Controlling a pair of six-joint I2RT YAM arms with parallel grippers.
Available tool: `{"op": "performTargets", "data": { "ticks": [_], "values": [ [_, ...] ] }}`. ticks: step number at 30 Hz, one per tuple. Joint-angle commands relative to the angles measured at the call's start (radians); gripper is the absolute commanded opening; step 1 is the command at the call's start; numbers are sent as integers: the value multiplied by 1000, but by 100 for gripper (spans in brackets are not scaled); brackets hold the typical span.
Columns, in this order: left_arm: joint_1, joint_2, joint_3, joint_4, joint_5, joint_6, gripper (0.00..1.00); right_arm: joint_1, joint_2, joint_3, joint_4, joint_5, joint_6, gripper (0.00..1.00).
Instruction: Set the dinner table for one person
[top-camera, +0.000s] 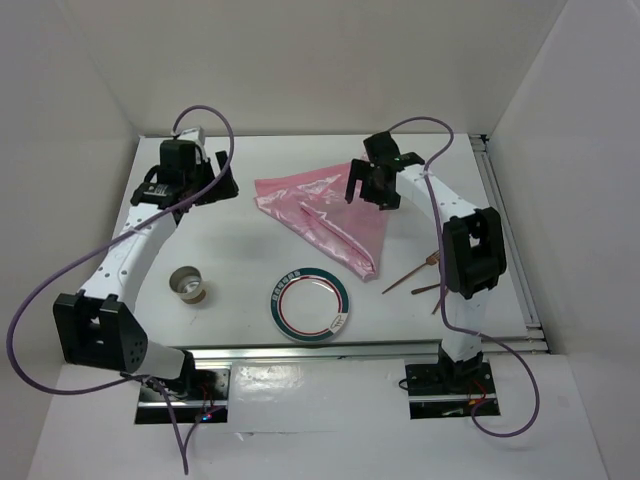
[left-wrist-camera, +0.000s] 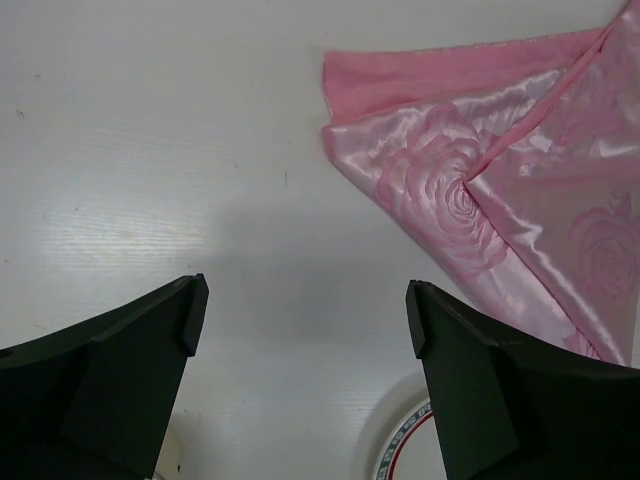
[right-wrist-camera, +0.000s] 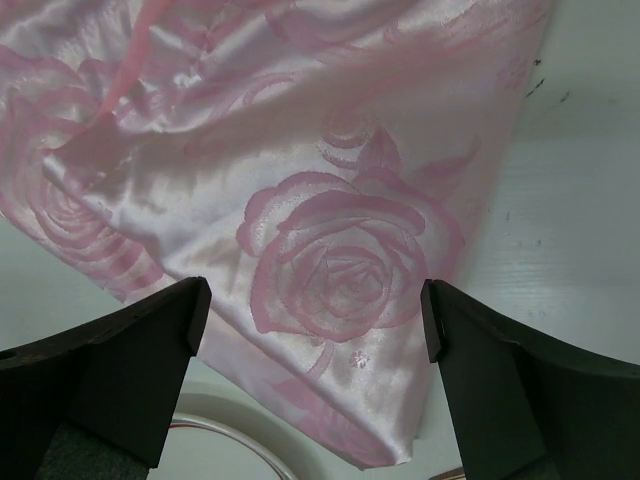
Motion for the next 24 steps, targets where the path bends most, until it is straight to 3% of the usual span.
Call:
{"op": "performTargets", "data": {
  "ticks": [1, 12, 15, 24],
  "values": [
    [-5, 50, 66, -54, 54, -28, 100, 5, -101, -37, 45, -14, -16, 100],
    [-5, 168, 107, -126, 129, -86, 100, 143, -58, 41, 86, 41, -215, 100],
    [-5, 190, 95, -126, 155, -112, 98, 203, -34, 66, 98, 82, -272, 95],
    [-33, 363, 95, -94, 281, -240, 92, 288, 173, 206, 128, 155, -413, 90]
  ]
}}
